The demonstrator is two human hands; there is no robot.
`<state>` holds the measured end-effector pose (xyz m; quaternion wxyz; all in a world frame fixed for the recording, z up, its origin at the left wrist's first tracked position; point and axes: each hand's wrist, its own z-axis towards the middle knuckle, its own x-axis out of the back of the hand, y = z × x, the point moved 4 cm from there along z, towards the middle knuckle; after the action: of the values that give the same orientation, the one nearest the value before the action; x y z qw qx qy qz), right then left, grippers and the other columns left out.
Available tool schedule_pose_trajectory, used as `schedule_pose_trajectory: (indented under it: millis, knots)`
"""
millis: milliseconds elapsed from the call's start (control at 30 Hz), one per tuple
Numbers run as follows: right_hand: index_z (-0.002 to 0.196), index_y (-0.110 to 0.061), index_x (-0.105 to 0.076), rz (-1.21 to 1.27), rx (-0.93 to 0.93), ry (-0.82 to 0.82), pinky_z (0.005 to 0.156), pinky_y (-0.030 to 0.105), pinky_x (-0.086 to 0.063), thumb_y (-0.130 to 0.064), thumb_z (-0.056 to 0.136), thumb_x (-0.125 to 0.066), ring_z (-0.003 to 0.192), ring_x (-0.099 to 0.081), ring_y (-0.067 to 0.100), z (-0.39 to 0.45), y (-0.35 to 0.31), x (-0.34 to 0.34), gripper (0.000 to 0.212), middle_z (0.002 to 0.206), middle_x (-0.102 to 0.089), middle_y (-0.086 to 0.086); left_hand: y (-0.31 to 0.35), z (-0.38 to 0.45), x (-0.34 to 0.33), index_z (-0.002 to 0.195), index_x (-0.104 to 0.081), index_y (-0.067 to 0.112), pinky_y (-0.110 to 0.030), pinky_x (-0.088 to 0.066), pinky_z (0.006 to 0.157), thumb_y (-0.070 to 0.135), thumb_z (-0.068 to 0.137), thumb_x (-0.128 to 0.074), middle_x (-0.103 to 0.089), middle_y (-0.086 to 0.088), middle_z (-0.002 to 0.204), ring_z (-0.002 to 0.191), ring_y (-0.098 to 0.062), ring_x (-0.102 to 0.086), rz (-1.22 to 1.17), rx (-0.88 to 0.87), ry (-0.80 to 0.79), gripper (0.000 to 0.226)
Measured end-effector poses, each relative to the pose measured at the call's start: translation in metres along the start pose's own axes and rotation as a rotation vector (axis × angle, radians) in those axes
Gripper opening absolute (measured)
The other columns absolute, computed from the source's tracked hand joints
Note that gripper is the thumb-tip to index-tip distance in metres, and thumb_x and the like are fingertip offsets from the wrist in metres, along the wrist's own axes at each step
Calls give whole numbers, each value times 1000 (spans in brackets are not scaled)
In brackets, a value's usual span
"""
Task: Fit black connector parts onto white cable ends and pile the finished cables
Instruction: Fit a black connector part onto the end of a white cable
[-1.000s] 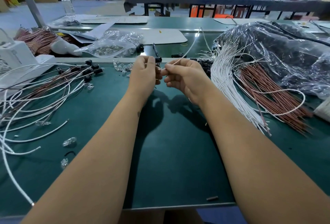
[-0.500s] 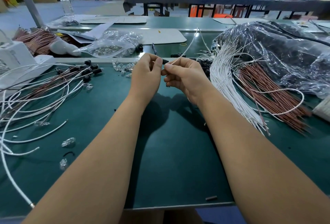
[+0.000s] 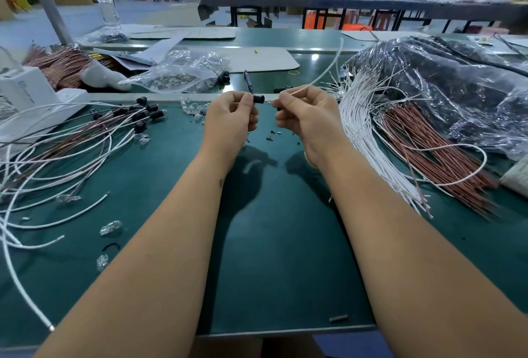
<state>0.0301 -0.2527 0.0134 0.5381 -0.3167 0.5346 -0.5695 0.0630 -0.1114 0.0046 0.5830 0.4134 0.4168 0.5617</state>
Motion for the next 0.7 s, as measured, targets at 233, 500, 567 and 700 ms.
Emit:
schedule_pose_trajectory:
  millis: [233, 500, 567, 700]
  knots:
    - [80, -7, -60, 47, -14, 14, 53, 22, -51, -2, 91, -62, 55, -59, 12, 2, 0, 4, 12, 75, -68, 9, -4, 0, -4, 93, -64, 8, -19, -53, 66, 8, 98, -53, -65, -5, 78, 66, -10, -63, -171, 98, -61, 12]
    - [76, -10, -63, 27, 5, 35, 55, 22, -50, -3, 88, -67, 56, -56, 12, 0, -1, 5, 14, 72, -64, 6, -4, 0, -6, 97, -66, 6, -21, -54, 70, 5, 96, -55, -68, -6, 81, 70, -11, -65, -221, 119, -103, 11]
    - [76, -11, -65, 35, -1, 40, 55, 22, -49, -6, 87, -69, 56, -54, 11, 0, -1, 5, 13, 70, -61, 4, -4, 0, -6, 100, -65, 3, -21, -54, 71, 5, 96, -54, -68, -7, 81, 70, -11, -66, -275, 142, -121, 12]
    - [75, -17, -69, 15, -32, 26, 56, 22, -49, -13, 85, -72, 56, -55, 9, -2, -1, 5, 12, 74, -63, 2, -3, -1, -6, 99, -66, 2, -19, -54, 71, 4, 96, -53, -69, -5, 79, 71, -10, -67, -372, 163, -127, 14]
